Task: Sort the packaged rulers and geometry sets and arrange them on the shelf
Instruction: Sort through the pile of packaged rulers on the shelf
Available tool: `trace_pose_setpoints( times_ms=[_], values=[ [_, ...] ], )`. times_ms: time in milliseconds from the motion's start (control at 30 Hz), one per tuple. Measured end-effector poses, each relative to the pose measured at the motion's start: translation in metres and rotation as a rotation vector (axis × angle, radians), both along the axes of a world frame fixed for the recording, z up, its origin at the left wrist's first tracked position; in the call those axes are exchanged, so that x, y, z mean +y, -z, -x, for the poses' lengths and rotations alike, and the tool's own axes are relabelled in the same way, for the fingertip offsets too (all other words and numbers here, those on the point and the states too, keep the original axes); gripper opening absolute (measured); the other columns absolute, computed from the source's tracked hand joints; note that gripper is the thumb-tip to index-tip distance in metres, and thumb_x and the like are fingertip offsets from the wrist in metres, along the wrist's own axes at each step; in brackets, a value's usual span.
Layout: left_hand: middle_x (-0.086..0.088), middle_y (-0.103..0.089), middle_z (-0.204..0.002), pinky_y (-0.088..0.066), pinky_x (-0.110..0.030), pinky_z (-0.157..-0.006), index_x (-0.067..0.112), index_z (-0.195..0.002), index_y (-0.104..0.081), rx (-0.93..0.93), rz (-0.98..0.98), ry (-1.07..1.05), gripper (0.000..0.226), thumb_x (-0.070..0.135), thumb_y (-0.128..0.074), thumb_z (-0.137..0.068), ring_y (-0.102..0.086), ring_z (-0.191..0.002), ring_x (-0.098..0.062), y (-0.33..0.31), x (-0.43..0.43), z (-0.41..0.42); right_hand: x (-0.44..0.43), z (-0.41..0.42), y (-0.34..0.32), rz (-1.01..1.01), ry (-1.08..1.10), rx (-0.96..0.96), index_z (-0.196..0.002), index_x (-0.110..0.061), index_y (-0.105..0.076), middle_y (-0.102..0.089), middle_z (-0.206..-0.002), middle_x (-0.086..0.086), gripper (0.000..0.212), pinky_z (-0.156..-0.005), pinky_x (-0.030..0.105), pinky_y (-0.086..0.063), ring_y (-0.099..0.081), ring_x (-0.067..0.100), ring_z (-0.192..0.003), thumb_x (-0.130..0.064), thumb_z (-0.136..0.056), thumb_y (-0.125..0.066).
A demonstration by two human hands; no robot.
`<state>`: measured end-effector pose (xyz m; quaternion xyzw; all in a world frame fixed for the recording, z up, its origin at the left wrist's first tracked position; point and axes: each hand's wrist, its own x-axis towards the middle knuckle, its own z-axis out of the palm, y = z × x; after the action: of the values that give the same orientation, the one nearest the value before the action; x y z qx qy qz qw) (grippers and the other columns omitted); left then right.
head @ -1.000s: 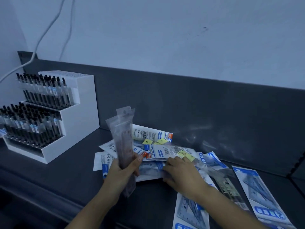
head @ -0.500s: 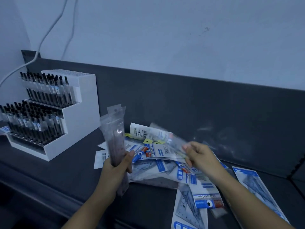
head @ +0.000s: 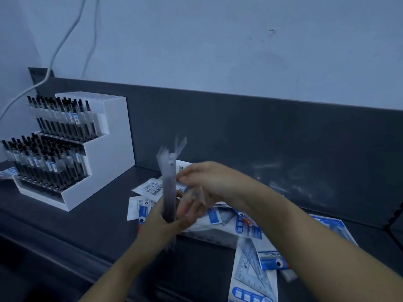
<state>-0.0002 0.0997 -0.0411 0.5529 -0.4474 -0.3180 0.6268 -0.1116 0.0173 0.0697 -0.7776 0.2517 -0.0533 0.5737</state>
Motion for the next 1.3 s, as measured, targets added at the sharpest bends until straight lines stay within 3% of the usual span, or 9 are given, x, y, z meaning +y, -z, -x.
trace_pose_setpoints(
  times_ms=[300, 400, 533, 600, 733, 933, 1100, 1233, 1300],
  values=[
    [0.003, -0.060, -0.056, -0.045, -0.014, -0.049, 0.002, -0.074, -0.060, 0.152, 0.091, -0.231, 0.010, 0.002, -0.066, -0.082, -0.055, -0.052, -0.005, 0.011, -0.004, -0.013, -0.014, -0.010, 0.007, -0.681, 0.193, -0.394, -0.111, -0.005, -0.048, -0.065, -0.053, 0.008, 0.040, -0.041, 0.020, -0.049, -0.061, 0.015, -0.041, -0.041, -0.098, -0.038],
    [0.002, -0.068, -0.069, -0.051, -0.018, -0.067, 0.010, -0.071, -0.065, 0.176, 0.134, -0.287, 0.016, -0.002, -0.063, -0.080, -0.062, -0.068, -0.008, 0.015, -0.004, -0.017, -0.027, 0.002, 0.040, -0.213, 0.352, -0.292, -0.109, -0.011, -0.050, -0.069, -0.066, 0.014, 0.036, -0.052, 0.027, -0.052, -0.066, 0.027, -0.056, -0.043, -0.095, -0.045],
    [-0.005, -0.057, -0.065, -0.042, -0.038, -0.058, 0.010, -0.075, -0.062, 0.239, 0.143, -0.271, 0.010, 0.011, -0.064, -0.066, -0.050, -0.055, -0.024, 0.022, -0.002, -0.024, -0.021, 0.020, 0.100, 0.875, -0.031, 0.529, -0.116, -0.016, -0.050, -0.057, -0.114, 0.004, 0.050, -0.076, 0.029, -0.036, -0.053, 0.022, -0.103, -0.052, -0.083, -0.060],
    [0.000, -0.057, -0.065, -0.047, -0.025, -0.060, 0.018, -0.095, -0.066, 0.261, 0.145, -0.248, 0.029, 0.016, -0.064, -0.066, -0.052, -0.058, -0.016, 0.024, -0.002, -0.026, -0.015, 0.018, 0.110, 0.971, -0.011, 0.558, -0.115, -0.013, -0.050, -0.051, -0.118, 0.005, 0.049, -0.078, 0.031, -0.033, -0.047, 0.022, -0.109, -0.049, -0.083, -0.061],
    [-0.007, -0.045, -0.048, -0.040, -0.022, -0.039, 0.024, -0.078, -0.066, 0.322, 0.155, -0.099, 0.030, 0.035, -0.082, -0.055, -0.038, -0.034, -0.019, 0.019, -0.001, -0.027, -0.024, 0.014, 0.106, 0.840, 0.059, 0.478, -0.066, -0.016, -0.047, -0.048, -0.074, 0.000, 0.035, -0.051, 0.024, -0.028, -0.045, 0.013, -0.068, -0.040, -0.079, -0.069],
    [-0.008, -0.041, -0.055, -0.042, -0.018, -0.046, 0.017, -0.074, -0.058, 0.312, 0.184, -0.058, 0.030, 0.017, -0.081, -0.055, -0.045, -0.044, -0.012, 0.017, -0.003, -0.028, -0.038, 0.032, 0.087, 0.358, 0.361, 0.041, -0.074, -0.014, -0.050, -0.059, -0.061, 0.000, 0.019, -0.048, 0.025, -0.038, -0.052, 0.010, -0.043, -0.010, -0.093, -0.050],
    [0.004, -0.057, -0.067, -0.049, -0.016, -0.061, 0.013, -0.084, -0.061, 0.375, 0.210, -0.055, 0.060, 0.030, -0.092, -0.035, -0.056, -0.062, -0.006, 0.019, -0.014, -0.018, -0.013, 0.022, 0.085, -0.295, 0.276, -0.384, -0.079, -0.013, -0.068, -0.068, -0.071, -0.003, 0.022, -0.061, 0.017, -0.044, -0.059, 0.006, -0.066, 0.004, -0.086, -0.056],
    [-0.013, -0.069, -0.086, -0.056, -0.033, -0.078, 0.011, -0.084, -0.062, 0.425, 0.179, 0.025, 0.060, 0.034, -0.093, -0.038, -0.070, -0.088, -0.027, 0.018, -0.019, -0.005, 0.000, 0.007, 0.099, -0.413, 0.276, -0.509, -0.081, -0.009, -0.064, -0.069, -0.077, 0.002, 0.016, -0.068, 0.022, -0.046, -0.062, 0.012, -0.071, 0.004, -0.072, -0.067],
    [-0.004, -0.067, -0.074, -0.055, -0.024, -0.067, 0.011, -0.082, -0.061, 0.400, 0.182, 0.047, 0.062, 0.036, -0.094, -0.035, -0.068, -0.072, -0.016, 0.016, -0.020, -0.002, -0.005, 0.009, 0.100, -0.332, 0.334, -0.564, -0.083, -0.009, -0.063, -0.069, -0.078, 0.004, 0.019, -0.067, 0.022, -0.048, -0.061, 0.015, -0.072, 0.010, -0.079, -0.062]
  ],
)
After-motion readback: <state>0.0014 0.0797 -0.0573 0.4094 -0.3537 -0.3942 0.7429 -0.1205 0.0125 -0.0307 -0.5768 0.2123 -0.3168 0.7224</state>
